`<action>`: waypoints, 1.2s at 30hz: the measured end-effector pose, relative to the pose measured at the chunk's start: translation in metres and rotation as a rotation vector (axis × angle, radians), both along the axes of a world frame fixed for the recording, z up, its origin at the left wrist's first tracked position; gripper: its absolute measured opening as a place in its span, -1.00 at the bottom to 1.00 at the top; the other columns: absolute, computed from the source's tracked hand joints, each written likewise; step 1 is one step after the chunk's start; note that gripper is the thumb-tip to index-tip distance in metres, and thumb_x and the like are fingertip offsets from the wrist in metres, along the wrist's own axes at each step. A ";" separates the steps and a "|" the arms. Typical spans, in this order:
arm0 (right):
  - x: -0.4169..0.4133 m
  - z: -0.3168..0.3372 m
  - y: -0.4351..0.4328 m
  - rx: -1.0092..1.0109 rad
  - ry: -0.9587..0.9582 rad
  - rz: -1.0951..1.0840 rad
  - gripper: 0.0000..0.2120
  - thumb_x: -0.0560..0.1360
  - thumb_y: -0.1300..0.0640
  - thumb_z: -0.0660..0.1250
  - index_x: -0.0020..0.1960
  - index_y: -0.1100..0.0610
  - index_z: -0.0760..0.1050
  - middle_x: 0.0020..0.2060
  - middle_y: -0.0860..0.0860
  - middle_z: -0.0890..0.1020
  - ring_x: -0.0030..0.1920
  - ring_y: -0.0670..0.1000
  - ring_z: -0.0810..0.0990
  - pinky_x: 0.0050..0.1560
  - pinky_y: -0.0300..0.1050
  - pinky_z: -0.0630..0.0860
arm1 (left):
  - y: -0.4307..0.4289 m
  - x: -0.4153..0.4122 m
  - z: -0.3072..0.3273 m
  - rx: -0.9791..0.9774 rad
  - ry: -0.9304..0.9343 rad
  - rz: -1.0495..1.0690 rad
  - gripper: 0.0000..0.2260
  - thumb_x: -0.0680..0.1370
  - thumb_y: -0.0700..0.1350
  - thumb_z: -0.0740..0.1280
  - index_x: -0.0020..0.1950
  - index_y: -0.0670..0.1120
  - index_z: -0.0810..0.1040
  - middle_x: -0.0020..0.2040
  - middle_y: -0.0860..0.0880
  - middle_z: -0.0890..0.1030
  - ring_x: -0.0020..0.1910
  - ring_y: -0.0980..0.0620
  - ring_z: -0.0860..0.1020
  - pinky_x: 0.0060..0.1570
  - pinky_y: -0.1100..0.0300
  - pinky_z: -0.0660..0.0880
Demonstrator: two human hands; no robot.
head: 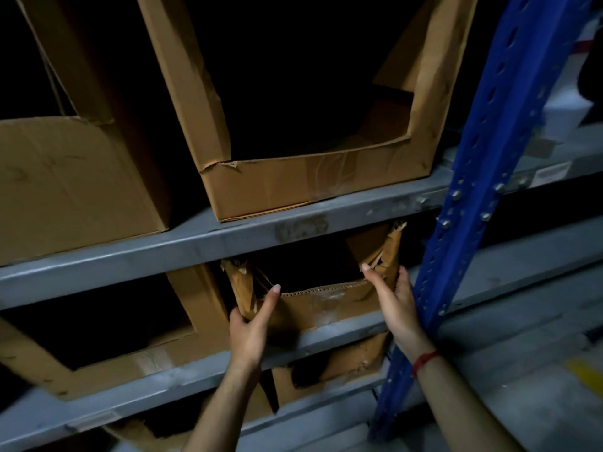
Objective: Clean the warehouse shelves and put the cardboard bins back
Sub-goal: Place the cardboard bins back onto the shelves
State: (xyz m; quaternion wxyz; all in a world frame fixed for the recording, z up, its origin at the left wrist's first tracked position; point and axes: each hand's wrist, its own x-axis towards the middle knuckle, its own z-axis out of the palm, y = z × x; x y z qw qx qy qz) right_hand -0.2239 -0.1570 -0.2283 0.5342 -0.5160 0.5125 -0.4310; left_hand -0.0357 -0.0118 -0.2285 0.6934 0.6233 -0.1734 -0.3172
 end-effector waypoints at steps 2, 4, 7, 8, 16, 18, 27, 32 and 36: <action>-0.004 0.000 -0.012 0.018 0.011 0.055 0.02 0.38 -0.29 0.46 0.62 0.03 0.00 0.51 0.03 0.31 0.48 0.12 0.30 0.47 0.03 0.24 | 0.001 -0.004 0.001 0.010 0.013 0.014 -0.24 0.37 0.23 0.52 0.46 -0.04 0.36 0.22 0.04 0.52 0.23 0.01 0.46 0.36 0.07 0.33; -0.008 0.000 -0.021 0.034 0.016 0.104 -0.04 0.43 -0.20 0.46 0.62 0.08 0.01 0.51 0.06 0.32 0.48 0.11 0.30 0.43 -0.01 0.24 | 0.003 -0.009 0.003 0.024 0.022 0.038 -0.03 0.24 0.39 0.54 0.50 -0.06 0.34 0.32 0.03 0.52 0.29 -0.01 0.47 0.44 0.01 0.31; -0.012 -0.002 -0.026 0.019 0.021 0.164 -0.11 0.43 -0.18 0.47 0.58 0.12 0.13 0.42 0.08 0.43 0.41 0.12 0.40 0.39 -0.02 0.31 | 0.005 -0.015 0.005 0.049 0.000 0.063 0.16 0.09 0.51 0.51 0.55 -0.01 0.30 0.42 -0.02 0.48 0.37 -0.06 0.43 0.46 -0.07 0.29; -0.014 -0.006 -0.027 0.020 0.026 0.170 -0.11 0.43 -0.17 0.47 0.58 0.13 0.14 0.40 0.08 0.45 0.39 0.12 0.41 0.40 -0.01 0.33 | 0.007 -0.019 0.007 0.054 -0.006 0.072 0.13 0.11 0.49 0.50 0.55 0.00 0.30 0.43 -0.01 0.47 0.36 -0.05 0.42 0.43 -0.04 0.30; -0.037 -0.007 -0.013 -0.058 0.056 0.234 -0.48 0.51 -0.14 0.40 0.36 0.11 0.44 0.00 -0.08 0.47 0.13 0.06 0.49 0.12 -0.09 0.34 | 0.022 -0.062 0.026 0.054 -0.032 0.119 0.01 0.21 0.46 0.46 0.53 0.02 0.28 0.41 0.02 0.44 0.42 -0.04 0.36 0.43 -0.09 0.24; -0.045 -0.005 -0.006 -0.053 0.052 0.264 -0.56 0.51 -0.14 0.39 0.29 0.06 0.46 -0.06 -0.10 0.48 0.07 0.05 0.50 0.06 -0.10 0.35 | 0.029 -0.073 0.031 0.071 -0.028 0.123 -0.06 0.35 0.39 0.43 0.58 -0.01 0.18 0.46 -0.04 0.38 0.40 -0.08 0.35 0.44 -0.16 0.22; -0.079 -0.002 0.035 -0.079 0.081 0.248 -0.77 0.51 -0.13 0.40 0.09 -0.08 0.49 -0.14 -0.23 0.58 -0.10 -0.18 0.55 -0.20 -0.26 0.41 | 0.066 -0.098 0.022 0.142 -0.004 0.084 -0.39 0.38 0.35 0.41 0.25 0.09 0.28 0.16 0.05 0.44 0.26 -0.06 0.36 0.34 -0.19 0.31; -0.100 0.001 0.063 -0.088 0.101 0.236 -0.80 0.53 -0.08 0.39 0.10 -0.05 0.49 -0.14 -0.19 0.57 -0.15 -0.24 0.51 -0.26 -0.30 0.37 | 0.096 -0.106 0.013 0.235 -0.047 0.064 -0.31 0.35 0.35 0.43 0.31 0.06 0.27 0.14 0.04 0.47 0.22 -0.05 0.40 0.33 -0.09 0.32; -0.121 -0.002 0.084 -0.092 0.104 0.215 -0.77 0.51 -0.09 0.40 0.11 -0.02 0.53 -0.09 -0.14 0.61 -0.06 -0.08 0.59 -0.17 -0.21 0.43 | 0.124 -0.115 0.020 0.313 -0.080 -0.028 -0.23 0.25 0.38 0.49 0.29 0.07 0.28 0.19 0.01 0.51 0.19 -0.04 0.47 0.21 0.04 0.39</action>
